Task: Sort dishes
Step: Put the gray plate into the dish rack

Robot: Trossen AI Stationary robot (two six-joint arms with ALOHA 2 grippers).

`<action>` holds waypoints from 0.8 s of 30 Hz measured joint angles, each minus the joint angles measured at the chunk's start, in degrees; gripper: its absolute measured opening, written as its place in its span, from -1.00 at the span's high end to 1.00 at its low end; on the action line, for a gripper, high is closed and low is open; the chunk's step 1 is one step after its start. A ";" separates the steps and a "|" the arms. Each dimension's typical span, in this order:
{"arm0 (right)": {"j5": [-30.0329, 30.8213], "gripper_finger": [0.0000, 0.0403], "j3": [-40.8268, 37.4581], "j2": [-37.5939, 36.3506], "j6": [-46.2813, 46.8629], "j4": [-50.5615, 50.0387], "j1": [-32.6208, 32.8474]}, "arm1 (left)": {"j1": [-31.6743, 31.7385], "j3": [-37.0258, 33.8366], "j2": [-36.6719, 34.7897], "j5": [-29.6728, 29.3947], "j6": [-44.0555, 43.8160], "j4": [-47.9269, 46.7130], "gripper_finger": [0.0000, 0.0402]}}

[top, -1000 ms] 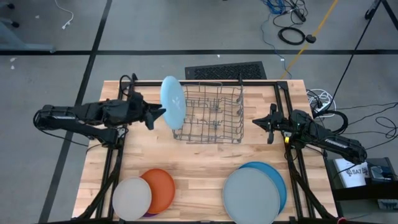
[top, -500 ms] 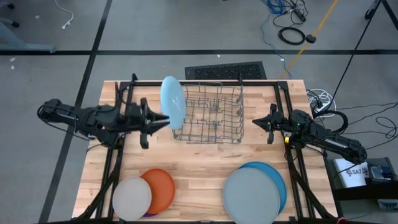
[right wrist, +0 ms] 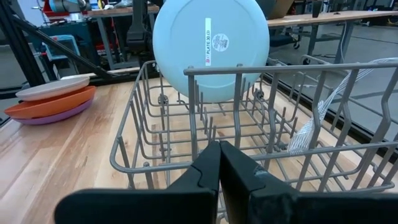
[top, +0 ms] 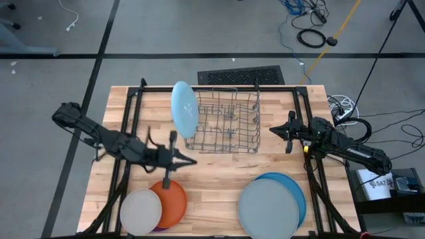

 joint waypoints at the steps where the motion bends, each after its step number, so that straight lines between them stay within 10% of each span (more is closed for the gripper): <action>1: 0.00 0.98 0.00 0.00 0.00 0.01 0.00 | -0.21 1.37 1.56 0.03 0.04 -0.72 0.94; 24: 0.00 0.98 0.00 0.01 1.45 3.08 0.00 | 0.85 24.35 35.33 -2.97 13.82 -11.01 0.19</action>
